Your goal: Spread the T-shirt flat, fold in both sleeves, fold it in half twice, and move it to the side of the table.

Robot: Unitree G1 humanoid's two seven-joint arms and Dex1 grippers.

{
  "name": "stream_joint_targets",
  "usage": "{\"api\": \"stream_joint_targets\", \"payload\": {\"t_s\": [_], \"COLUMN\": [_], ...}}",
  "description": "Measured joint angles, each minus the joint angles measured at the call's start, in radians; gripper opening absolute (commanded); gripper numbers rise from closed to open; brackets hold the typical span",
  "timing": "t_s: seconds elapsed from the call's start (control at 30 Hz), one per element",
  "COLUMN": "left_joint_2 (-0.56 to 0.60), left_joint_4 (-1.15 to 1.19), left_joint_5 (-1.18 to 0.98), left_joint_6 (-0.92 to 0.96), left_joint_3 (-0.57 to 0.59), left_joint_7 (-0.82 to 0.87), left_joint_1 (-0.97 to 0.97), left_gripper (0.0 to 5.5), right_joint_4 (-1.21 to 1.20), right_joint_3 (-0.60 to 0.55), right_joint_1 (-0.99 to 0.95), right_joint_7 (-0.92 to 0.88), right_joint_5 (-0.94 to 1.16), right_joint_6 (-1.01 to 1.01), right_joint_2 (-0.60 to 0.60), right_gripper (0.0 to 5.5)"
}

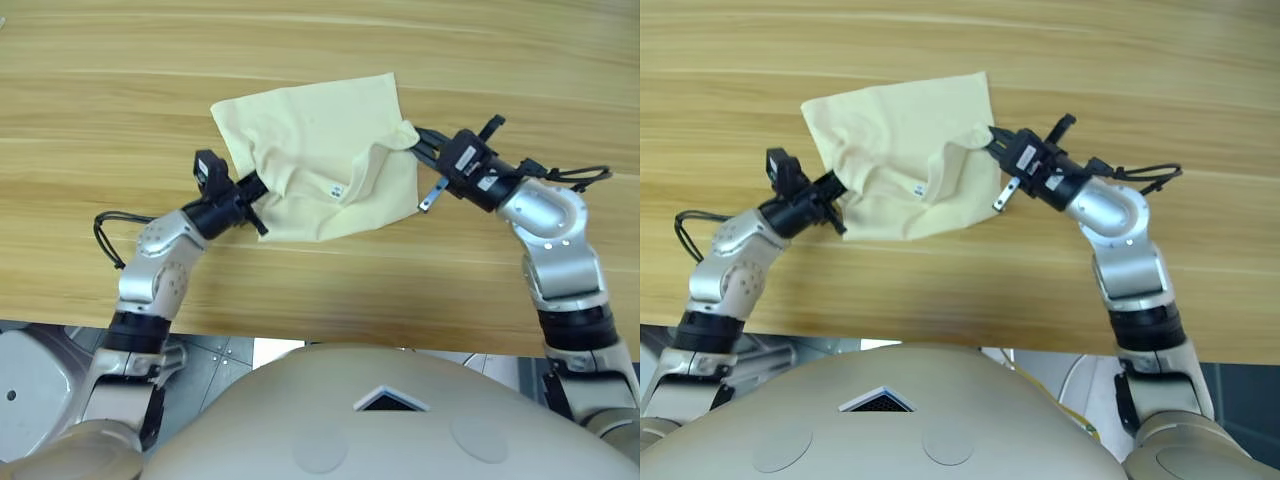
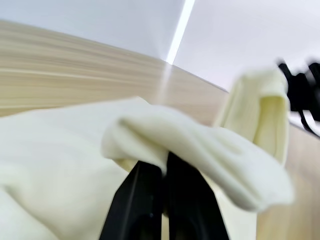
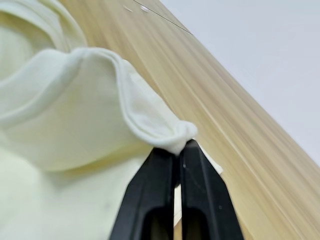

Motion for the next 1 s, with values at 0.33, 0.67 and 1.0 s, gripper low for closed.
{"api": "stream_joint_targets", "payload": {"t_s": [0.33,0.67,1.0], "left_joint_2": [-0.151,-0.278,-0.353], "left_joint_4": [0.177,0.288,0.341], "left_joint_5": [-0.056,-0.016,-0.018], "left_joint_6": [0.181,0.233,0.251], "left_joint_3": [0.185,0.3,0.407], "left_joint_7": [0.101,0.313,0.422], "left_joint_1": [-0.15,-0.223,-0.288], "left_gripper": [0.01,0.01,0.68], "right_joint_4": [0.323,0.602,0.874], "right_joint_3": [0.022,0.039,-0.027], "right_joint_1": [-0.19,-0.383,-0.497], "right_joint_7": [-0.104,-0.185,-0.318], "right_joint_5": [-0.063,-0.106,-0.103], "right_joint_6": [-0.057,-0.086,-0.089], "right_joint_2": [0.143,0.281,0.34], "right_gripper": [0.0,0.0,0.7]}}
